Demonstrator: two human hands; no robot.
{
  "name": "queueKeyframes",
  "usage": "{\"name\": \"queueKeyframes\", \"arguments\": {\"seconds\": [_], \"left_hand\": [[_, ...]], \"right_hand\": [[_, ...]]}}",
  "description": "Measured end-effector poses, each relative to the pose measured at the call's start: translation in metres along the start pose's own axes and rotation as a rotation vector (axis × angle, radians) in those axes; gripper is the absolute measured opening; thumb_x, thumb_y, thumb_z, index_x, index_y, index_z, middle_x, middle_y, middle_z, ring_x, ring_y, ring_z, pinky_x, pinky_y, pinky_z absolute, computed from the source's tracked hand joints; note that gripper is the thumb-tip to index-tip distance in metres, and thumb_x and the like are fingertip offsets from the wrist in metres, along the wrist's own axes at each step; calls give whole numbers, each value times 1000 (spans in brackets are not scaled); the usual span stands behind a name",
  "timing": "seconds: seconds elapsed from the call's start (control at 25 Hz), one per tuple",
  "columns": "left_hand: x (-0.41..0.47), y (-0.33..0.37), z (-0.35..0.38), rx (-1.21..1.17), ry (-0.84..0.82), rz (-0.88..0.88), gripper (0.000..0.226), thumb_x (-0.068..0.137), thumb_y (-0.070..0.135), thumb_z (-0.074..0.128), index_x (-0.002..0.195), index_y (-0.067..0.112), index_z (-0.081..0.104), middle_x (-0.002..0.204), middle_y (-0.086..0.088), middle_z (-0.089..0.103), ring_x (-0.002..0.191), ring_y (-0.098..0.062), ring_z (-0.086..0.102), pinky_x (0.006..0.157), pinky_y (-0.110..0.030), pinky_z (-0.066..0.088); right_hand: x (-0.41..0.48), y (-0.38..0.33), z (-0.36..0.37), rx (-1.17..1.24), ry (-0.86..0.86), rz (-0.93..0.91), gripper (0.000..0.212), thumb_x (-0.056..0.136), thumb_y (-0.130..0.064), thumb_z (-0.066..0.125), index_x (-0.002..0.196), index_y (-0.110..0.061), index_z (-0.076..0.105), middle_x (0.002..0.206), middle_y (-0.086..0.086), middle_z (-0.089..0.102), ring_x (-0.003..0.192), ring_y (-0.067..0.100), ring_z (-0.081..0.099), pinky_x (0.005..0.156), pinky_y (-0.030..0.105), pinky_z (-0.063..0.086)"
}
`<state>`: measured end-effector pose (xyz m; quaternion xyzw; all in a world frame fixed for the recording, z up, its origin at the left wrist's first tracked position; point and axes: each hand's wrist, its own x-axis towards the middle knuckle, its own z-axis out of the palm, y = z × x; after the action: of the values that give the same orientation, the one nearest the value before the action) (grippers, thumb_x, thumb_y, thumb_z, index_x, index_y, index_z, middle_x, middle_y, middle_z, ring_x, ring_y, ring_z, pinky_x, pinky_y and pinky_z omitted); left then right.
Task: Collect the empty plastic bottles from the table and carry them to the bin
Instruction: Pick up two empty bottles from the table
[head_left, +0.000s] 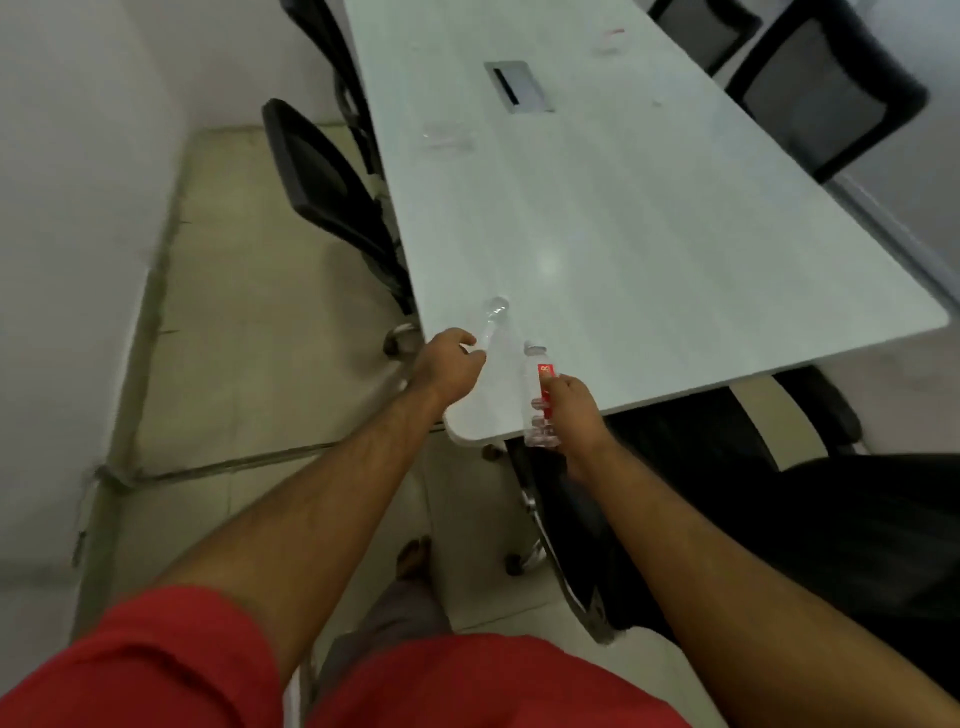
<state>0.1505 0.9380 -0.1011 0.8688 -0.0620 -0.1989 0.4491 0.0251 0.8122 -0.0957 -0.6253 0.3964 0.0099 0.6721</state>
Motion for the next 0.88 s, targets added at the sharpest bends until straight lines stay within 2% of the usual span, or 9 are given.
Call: {"name": "queueKeyframes", "arguments": {"seconds": [0.12,0.2,0.32,0.48,0.56,0.64,0.72,0.8,0.88], "left_hand": [[69,3,10,197,-127,40,50,85,33,63,129,13,54,123,-14,61,113,-34,60,96,-39,50],[104,6,21,344,-141,78,61,85,40,63,136,11,47,135,-18,52,123,-37,52,100,-42,46],[128,5,39,494,-140,121,71,85,47,64,138,7,41,137,-20,47,125,-39,48,99,-45,45],[140,-8,59,507,-235,139,59,89,33,61,136,3,42,132,-22,49,120,-40,51,96,-44,45],[131,-9,61,340,-229,117,52,88,29,60,131,4,47,125,-17,56,113,-36,56,92,-41,47],[111,-9,56,92,-261,0,54,87,29,60,135,9,46,120,-6,59,106,-27,59,90,-36,49],[80,-14,47,-120,-304,-122,53,88,23,59,139,13,46,113,-6,63,94,-24,63,81,-35,51],[32,-22,35,-292,-279,-173,35,93,16,51,128,13,52,99,-7,63,78,-20,60,67,-30,48],[-28,-32,23,-433,-211,-205,22,97,16,43,114,16,56,92,-7,58,70,-17,55,58,-27,44]], "right_hand": [[34,-17,4,33,105,67,32,96,-35,49,117,-12,58,88,4,58,67,15,55,59,31,51],[56,-22,9,50,163,108,36,94,-39,52,120,-15,57,93,7,63,72,18,61,59,33,56],[75,-21,16,72,220,162,39,97,-39,56,129,-19,53,111,7,69,89,22,70,68,35,60],[87,-13,13,110,251,174,47,95,-42,58,135,-17,53,119,9,69,100,24,72,75,35,61],[81,-6,3,144,255,178,47,95,-40,59,135,-15,54,120,11,70,101,26,72,77,37,62],[69,-2,-3,175,235,154,45,95,-37,60,133,-13,55,119,11,71,100,25,73,79,38,62],[50,2,-5,188,179,118,41,96,-33,60,131,-12,56,111,9,72,90,20,72,75,37,61],[20,14,-6,166,95,81,36,97,-28,60,129,-12,56,102,6,70,82,18,69,70,36,60],[-13,34,-7,145,-7,63,35,98,-25,59,130,-11,55,107,12,70,87,23,69,77,43,61]]}}
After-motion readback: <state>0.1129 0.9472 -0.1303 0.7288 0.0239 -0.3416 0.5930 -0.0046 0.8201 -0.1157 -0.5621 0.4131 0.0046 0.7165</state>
